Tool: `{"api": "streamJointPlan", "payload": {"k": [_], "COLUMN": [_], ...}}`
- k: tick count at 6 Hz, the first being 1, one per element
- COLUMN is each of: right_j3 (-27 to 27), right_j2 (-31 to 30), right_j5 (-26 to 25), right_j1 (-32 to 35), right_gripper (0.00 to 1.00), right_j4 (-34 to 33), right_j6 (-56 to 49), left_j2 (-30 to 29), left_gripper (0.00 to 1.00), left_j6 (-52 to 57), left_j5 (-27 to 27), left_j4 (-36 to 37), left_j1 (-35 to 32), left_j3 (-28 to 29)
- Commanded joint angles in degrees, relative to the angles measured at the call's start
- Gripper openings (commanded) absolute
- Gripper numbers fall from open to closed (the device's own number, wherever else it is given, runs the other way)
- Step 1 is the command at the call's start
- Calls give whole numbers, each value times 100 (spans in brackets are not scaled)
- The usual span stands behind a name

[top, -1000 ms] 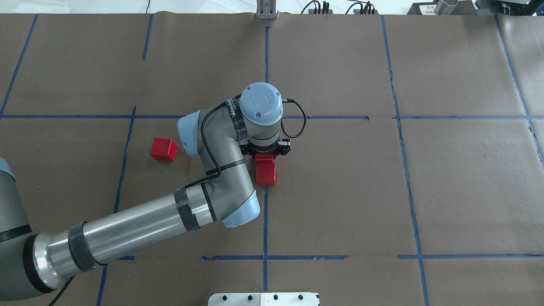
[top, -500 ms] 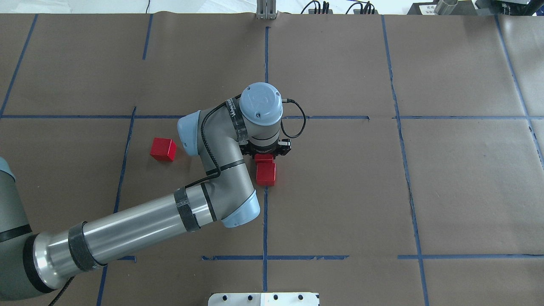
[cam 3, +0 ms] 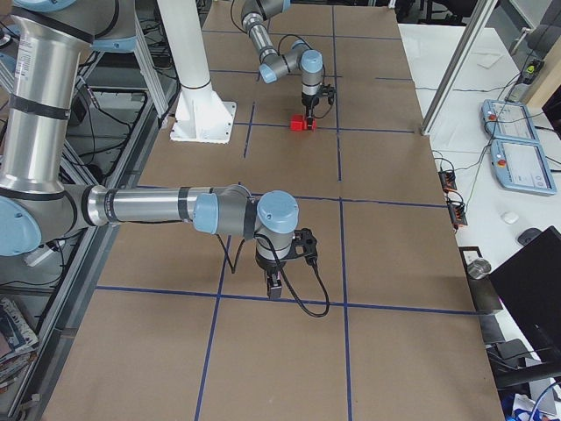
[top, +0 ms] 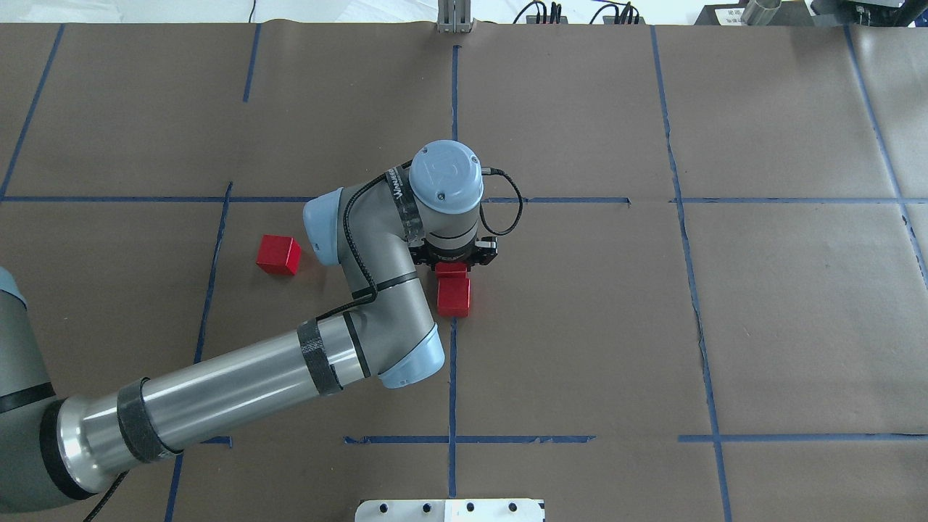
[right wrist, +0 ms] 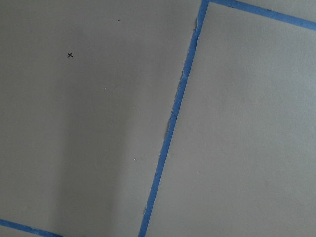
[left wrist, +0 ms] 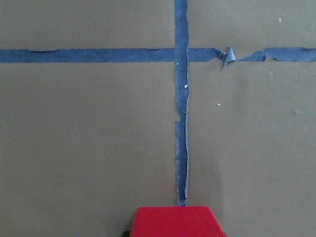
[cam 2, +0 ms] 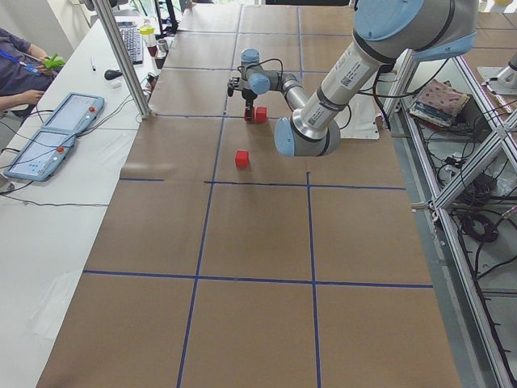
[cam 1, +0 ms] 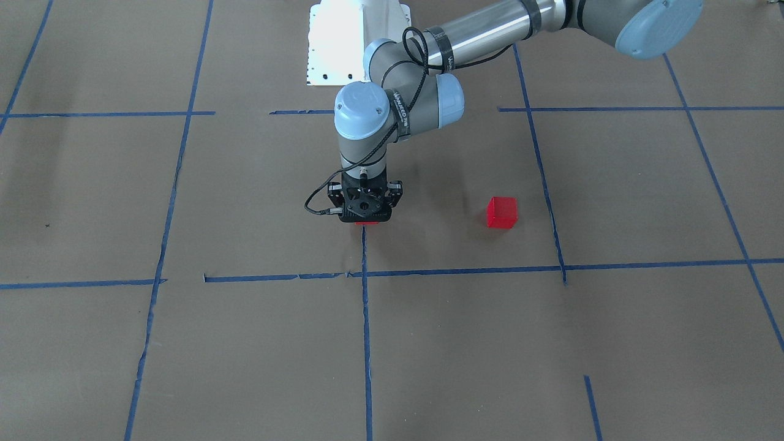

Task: Form red blocks into L shape at center
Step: 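Hold the block down against the center block with the left gripper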

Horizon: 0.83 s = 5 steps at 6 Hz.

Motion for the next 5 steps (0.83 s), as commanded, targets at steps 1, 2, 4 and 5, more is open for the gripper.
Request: {"api": "streamJointPlan", "payload": {"k": [1, 2, 4, 5], "right_j3": [-11, -11, -3, -3], "right_j2": [0, 0, 0, 0], "right_j5": [0, 0, -9, 0], "right_j1": [0, 0, 0, 0], "right_gripper": [100, 100, 100, 100], "right_j4": [-4, -4, -4, -4], "right_j6": [0, 0, 0, 0], "left_j2": [-23, -23, -23, -23], "left_gripper": [29, 32, 41, 46], "left_j6": [-28, -55, -55, -55], "left_j5": [-2, -2, -2, -2], "left_j4": [0, 0, 0, 0], "left_j1": [17, 26, 26, 26], "left_j3": [3, 21, 21, 30]}}
